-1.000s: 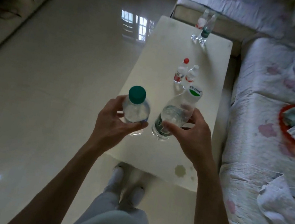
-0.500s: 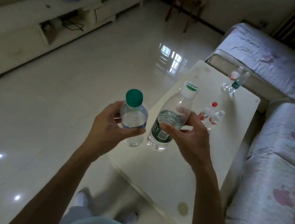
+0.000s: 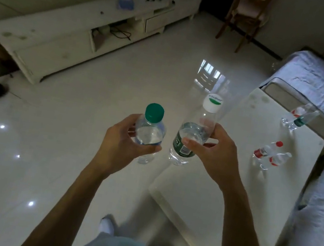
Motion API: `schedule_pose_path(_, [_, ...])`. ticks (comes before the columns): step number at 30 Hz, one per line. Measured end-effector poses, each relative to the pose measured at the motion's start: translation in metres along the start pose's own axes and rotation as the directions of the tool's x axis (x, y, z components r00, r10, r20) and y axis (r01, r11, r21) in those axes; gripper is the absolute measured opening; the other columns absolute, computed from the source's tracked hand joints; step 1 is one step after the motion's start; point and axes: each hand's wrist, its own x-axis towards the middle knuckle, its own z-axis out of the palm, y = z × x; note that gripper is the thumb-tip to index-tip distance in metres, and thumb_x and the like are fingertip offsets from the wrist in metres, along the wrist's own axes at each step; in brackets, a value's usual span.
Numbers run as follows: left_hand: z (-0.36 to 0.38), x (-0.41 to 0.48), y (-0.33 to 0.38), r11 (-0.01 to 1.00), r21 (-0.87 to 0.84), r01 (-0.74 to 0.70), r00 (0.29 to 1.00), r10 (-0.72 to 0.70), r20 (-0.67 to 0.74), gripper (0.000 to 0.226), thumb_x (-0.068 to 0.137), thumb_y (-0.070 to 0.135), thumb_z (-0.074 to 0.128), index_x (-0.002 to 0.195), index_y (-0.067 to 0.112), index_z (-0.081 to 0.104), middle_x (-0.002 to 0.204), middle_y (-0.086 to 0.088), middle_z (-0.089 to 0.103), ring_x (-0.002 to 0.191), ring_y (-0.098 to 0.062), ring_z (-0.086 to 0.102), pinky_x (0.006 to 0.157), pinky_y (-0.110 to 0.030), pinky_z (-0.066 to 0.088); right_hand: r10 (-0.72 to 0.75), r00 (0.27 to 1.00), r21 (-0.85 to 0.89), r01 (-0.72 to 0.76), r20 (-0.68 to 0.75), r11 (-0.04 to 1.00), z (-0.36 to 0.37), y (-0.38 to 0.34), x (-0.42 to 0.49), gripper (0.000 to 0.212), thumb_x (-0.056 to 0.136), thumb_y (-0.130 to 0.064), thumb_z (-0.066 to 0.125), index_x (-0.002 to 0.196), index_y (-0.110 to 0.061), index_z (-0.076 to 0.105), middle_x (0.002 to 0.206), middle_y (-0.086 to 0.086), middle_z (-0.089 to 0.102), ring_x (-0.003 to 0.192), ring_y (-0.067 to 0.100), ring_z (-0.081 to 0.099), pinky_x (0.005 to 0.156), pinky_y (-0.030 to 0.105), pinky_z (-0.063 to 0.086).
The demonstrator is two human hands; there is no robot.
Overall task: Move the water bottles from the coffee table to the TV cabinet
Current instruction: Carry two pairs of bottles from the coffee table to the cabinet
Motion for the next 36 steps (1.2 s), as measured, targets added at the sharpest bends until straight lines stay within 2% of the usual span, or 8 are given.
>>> schedule_pose_path(6, [-0.084,0.016,-0.040,1.000,0.015,0.016,0.998,-0.015,-0.057,0.069,0.061,0.028,0.087,0.122,0.020,0.057,0.111,0.008,0.066,0.098,-0.011,0.064,0.079,-0.008,0.049,0.027,1.000,0.025,-0.027,0.005,0.999,0.074,-0.038,0.021,0.059,0.069,-0.033,0.084,0.121,-0.021,0.060,0.103,-0.012,0.067,0.095,0.006,0.065,0.082,0.025,0.056])
schedule_pose_path(10, [-0.126,0.024,-0.061,0.999,0.011,0.033,0.992,-0.032,-0.120,0.067,0.061,0.029,0.087,0.120,0.022,0.058,0.108,0.010,0.066,0.095,-0.010,0.064,0.076,-0.004,0.047,0.030,0.999,0.012,-0.030,0.043,0.999,0.110,-0.058,0.037,0.062,0.066,-0.038,0.084,0.121,-0.023,0.060,0.104,-0.011,0.068,0.092,0.006,0.066,0.086,0.032,0.058])
schedule_pose_path(17, [-0.157,0.046,-0.084,0.996,-0.051,0.079,0.978,-0.087,-0.190,0.070,0.058,0.035,0.088,0.120,0.022,0.059,0.109,0.006,0.069,0.098,-0.015,0.066,0.088,-0.036,0.056,0.026,0.990,0.032,-0.030,0.137,0.999,0.149,-0.075,0.071,0.060,0.062,-0.042,0.085,0.114,-0.026,0.061,0.104,-0.010,0.070,0.096,0.009,0.068,0.089,0.037,0.058])
schedule_pose_path(19, [-0.160,0.056,-0.086,0.994,-0.070,0.089,0.976,-0.101,-0.192,0.071,0.056,0.040,0.087,0.119,0.023,0.059,0.108,0.007,0.069,0.098,-0.014,0.066,0.088,-0.036,0.056,0.018,0.989,0.044,-0.024,0.147,0.999,0.157,-0.076,0.085,0.057,0.063,-0.037,0.086,0.114,-0.025,0.062,0.104,-0.009,0.071,0.098,0.009,0.068,0.087,0.031,0.058])
schedule_pose_path(22, [-0.162,0.076,-0.089,0.992,-0.071,0.101,0.976,-0.113,-0.187,0.068,0.059,0.035,0.086,0.120,0.023,0.058,0.109,0.008,0.068,0.098,-0.011,0.065,0.088,-0.034,0.056,-0.005,0.986,0.038,-0.001,0.168,0.999,0.166,-0.076,0.111,0.055,0.067,-0.031,0.087,0.115,-0.023,0.063,0.104,-0.009,0.071,0.097,0.006,0.068,0.076,0.014,0.054])
schedule_pose_path(25, [-0.163,0.103,-0.092,0.993,-0.045,0.105,0.974,-0.112,-0.196,0.068,0.058,0.035,0.086,0.120,0.023,0.059,0.109,0.009,0.069,0.098,-0.011,0.066,0.087,-0.034,0.056,-0.010,0.985,0.042,0.003,0.170,0.999,0.173,-0.072,0.143,0.053,0.067,-0.032,0.087,0.114,-0.022,0.064,0.101,-0.010,0.071,0.093,0.003,0.067,0.069,0.006,0.050])
schedule_pose_path(30, [-0.155,0.167,-0.086,0.993,0.016,0.114,0.971,-0.108,-0.211,0.070,0.057,0.036,0.086,0.120,0.023,0.058,0.108,0.009,0.068,0.097,-0.010,0.066,0.087,-0.034,0.057,-0.019,0.984,0.073,0.006,0.178,0.997,0.174,-0.063,0.209,0.054,0.067,-0.034,0.086,0.116,-0.023,0.064,0.103,-0.009,0.072,0.094,0.006,0.068,0.077,0.017,0.056])
schedule_pose_path(36, [-0.138,0.244,-0.069,0.992,-0.016,0.122,0.965,-0.122,-0.231,0.067,0.059,0.026,0.089,0.119,0.019,0.059,0.109,0.005,0.069,0.098,-0.014,0.067,0.087,-0.034,0.057,-0.051,0.986,0.058,0.043,0.156,0.997,0.158,-0.060,0.285,0.058,0.065,-0.037,0.086,0.117,-0.024,0.063,0.101,-0.012,0.070,0.093,0.004,0.067,0.077,0.017,0.054])
